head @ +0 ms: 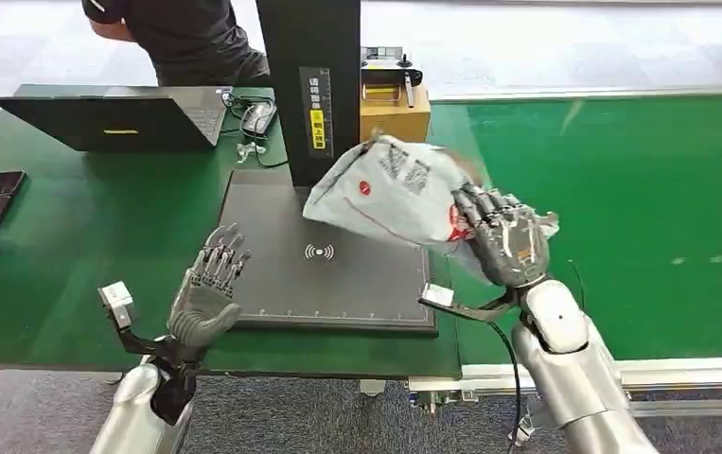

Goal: Moved the parcel from conveyor to table for the left to box.

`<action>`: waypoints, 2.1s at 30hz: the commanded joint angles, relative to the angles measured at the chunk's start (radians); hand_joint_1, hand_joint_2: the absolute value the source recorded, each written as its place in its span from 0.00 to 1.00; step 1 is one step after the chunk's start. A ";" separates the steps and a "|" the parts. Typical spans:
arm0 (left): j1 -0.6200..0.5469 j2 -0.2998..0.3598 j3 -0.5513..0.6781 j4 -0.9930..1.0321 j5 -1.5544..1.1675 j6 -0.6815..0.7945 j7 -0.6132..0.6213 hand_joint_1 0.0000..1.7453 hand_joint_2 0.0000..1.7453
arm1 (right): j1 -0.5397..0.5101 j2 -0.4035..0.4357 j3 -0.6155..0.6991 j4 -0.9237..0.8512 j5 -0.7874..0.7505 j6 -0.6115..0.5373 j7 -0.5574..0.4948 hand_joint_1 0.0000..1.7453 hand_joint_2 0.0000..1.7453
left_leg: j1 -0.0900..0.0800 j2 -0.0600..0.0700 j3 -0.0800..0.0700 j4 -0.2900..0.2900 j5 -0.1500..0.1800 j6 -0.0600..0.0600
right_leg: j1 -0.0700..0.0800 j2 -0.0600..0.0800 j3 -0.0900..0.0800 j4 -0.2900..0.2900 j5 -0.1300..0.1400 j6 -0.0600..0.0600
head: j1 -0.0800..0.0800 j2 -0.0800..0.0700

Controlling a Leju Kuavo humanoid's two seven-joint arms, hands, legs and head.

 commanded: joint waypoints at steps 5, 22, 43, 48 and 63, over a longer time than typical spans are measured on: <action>-0.002 0.028 -0.013 0.044 -0.006 -0.003 -0.005 0.00 1.00 | -0.199 -0.069 0.346 0.102 -0.106 0.251 -0.030 1.00 1.00 | 0.000 0.003 0.001 -0.001 0.000 -0.003 | -0.001 0.004 -0.001 0.000 0.001 0.001 | 0.000 0.000; -0.051 0.009 -0.060 0.065 -0.016 -0.027 0.007 0.00 1.00 | -0.469 0.069 0.498 0.519 -0.096 0.088 -0.034 1.00 1.00 | 0.000 0.003 0.001 0.000 0.000 -0.003 | -0.001 0.004 -0.001 0.000 0.001 0.001 | 0.000 0.000; -0.144 0.024 -0.085 0.089 -0.012 -0.013 0.014 0.00 1.00 | -0.517 0.213 0.500 0.743 -0.359 0.131 -0.206 0.00 1.00 | 0.001 -0.001 0.000 -0.001 0.002 -0.005 | 0.000 0.000 0.000 0.000 0.001 0.001 | 0.000 0.000; -0.167 0.022 -0.063 0.087 -0.004 0.025 0.001 0.00 1.00 | -0.513 0.210 0.493 0.729 -0.375 0.133 -0.177 0.00 1.00 | 0.001 -0.001 -0.001 0.000 0.002 -0.004 | 0.000 0.000 -0.001 0.001 0.000 0.000 | 0.000 0.000; -0.153 0.014 -0.049 0.069 0.008 0.041 -0.006 0.00 1.00 | -0.499 0.201 0.484 0.720 -0.383 0.120 -0.173 0.00 1.00 | 0.001 -0.001 0.000 0.000 0.002 -0.005 | 0.000 0.000 0.000 0.000 0.001 0.001 | 0.000 0.000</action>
